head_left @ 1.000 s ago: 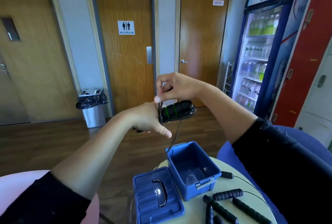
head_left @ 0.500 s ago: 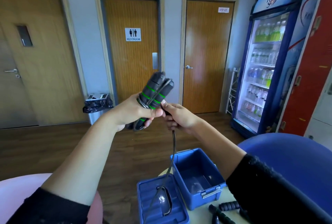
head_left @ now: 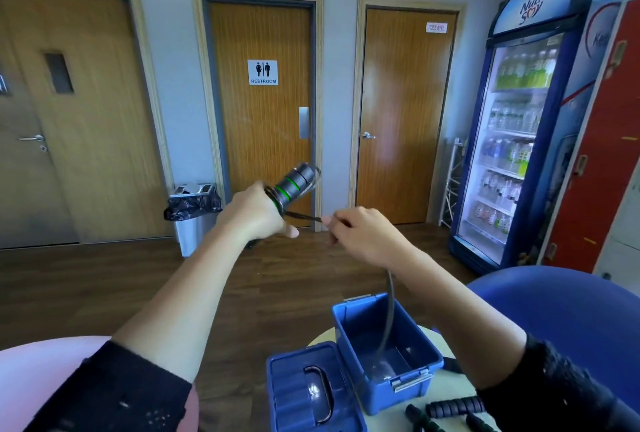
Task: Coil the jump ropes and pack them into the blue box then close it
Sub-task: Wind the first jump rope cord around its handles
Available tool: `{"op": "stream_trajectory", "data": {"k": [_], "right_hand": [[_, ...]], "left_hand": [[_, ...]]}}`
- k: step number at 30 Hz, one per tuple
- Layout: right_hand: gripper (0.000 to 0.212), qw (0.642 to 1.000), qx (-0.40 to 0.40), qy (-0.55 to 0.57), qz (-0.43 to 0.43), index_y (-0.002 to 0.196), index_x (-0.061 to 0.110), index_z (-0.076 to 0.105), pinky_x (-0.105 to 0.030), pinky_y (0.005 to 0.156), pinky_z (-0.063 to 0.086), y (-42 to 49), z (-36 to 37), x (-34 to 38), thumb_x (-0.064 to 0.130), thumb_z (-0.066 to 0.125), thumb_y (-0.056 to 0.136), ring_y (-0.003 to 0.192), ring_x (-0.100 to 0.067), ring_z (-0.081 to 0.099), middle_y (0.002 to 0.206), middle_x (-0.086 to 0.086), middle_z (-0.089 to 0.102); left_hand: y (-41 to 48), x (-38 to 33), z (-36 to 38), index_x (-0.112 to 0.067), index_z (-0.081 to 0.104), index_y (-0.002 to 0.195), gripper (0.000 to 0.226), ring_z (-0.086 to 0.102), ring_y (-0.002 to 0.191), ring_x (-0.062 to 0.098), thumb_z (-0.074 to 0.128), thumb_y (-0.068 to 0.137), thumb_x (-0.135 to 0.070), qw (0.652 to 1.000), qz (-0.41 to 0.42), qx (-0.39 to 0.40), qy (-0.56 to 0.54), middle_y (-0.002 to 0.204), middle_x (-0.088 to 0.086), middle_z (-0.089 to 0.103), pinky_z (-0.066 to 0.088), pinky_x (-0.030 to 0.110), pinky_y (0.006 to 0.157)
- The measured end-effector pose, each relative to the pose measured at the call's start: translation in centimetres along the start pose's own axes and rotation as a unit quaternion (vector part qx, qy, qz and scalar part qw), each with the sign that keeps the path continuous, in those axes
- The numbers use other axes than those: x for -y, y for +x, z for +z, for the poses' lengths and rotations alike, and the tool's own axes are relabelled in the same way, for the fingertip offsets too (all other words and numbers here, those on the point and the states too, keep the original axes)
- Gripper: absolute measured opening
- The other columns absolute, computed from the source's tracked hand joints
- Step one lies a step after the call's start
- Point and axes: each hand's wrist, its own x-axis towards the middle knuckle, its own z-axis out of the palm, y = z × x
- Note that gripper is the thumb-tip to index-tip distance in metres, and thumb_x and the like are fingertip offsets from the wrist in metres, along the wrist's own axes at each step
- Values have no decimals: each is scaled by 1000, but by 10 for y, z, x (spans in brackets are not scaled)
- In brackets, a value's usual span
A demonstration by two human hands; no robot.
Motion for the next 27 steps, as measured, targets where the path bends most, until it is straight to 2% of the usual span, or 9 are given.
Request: {"op": "stream_trajectory", "data": {"k": [4,9,12,14,17,19,22,24,27], "right_hand": [[41,976,-73,-122,-162,75,11,65,-24,51,34,9,-14,24,40,47,99,51,-9,47,57,6,52],[12,967,-6,-11,-253,83,14,65,-38,71,55,30,-33,33,24,69,86,68,-17,62,74,0,67],[29,966,27,94,-239,78,16,55,-44,70,51,47,-36,35,36,77,76,64,-25,57,72,-11,63],[27,962,61,151,-221,73,18,54,-38,62,43,56,-35,35,34,75,79,61,-23,47,67,-10,55],[25,946,102,250,-180,68,19,54,-27,59,37,65,-27,26,30,65,87,56,-14,44,62,4,51],[23,930,124,307,-161,69,19,56,-31,62,39,65,-16,18,32,61,87,60,-18,48,64,3,55],[39,922,122,344,-127,63,27,62,-29,55,33,61,-4,13,19,46,97,49,-15,41,55,6,50],[43,924,116,351,-93,66,20,55,-21,45,28,57,1,16,20,35,104,37,-5,31,45,12,38],[42,915,116,381,-55,71,16,45,-16,37,25,53,9,23,30,27,106,33,-3,27,45,12,33]], "left_hand": [[-5,-18,8,-21,26,148,104,52,123,32,83,65,-48,983,45,62,167,141,9,49,47,42,94],[-14,-16,-7,-27,27,148,99,60,105,26,79,67,-54,953,144,164,208,120,7,57,51,41,92],[-19,-8,-19,-29,42,135,89,67,89,21,84,60,-53,950,177,215,138,104,-4,68,53,35,87],[-23,-4,-28,-28,56,108,55,63,64,20,87,64,-38,943,208,255,55,71,-8,69,53,30,73],[-29,4,-43,-15,61,75,29,57,57,29,87,67,-27,916,259,307,-25,62,15,64,49,34,63],[-30,11,-50,-7,61,76,38,56,57,31,84,63,-34,913,264,307,-59,71,32,61,49,33,59],[-27,17,-59,6,60,84,48,51,57,28,81,65,-32,908,257,300,-139,60,25,56,47,30,59],[-26,16,-65,-13,70,88,20,47,53,25,77,72,-22,896,271,291,-197,53,10,55,45,26,56],[-22,9,-63,-26,72,85,15,46,50,23,71,76,-14,888,277,262,-256,53,3,56,45,26,54]]}}
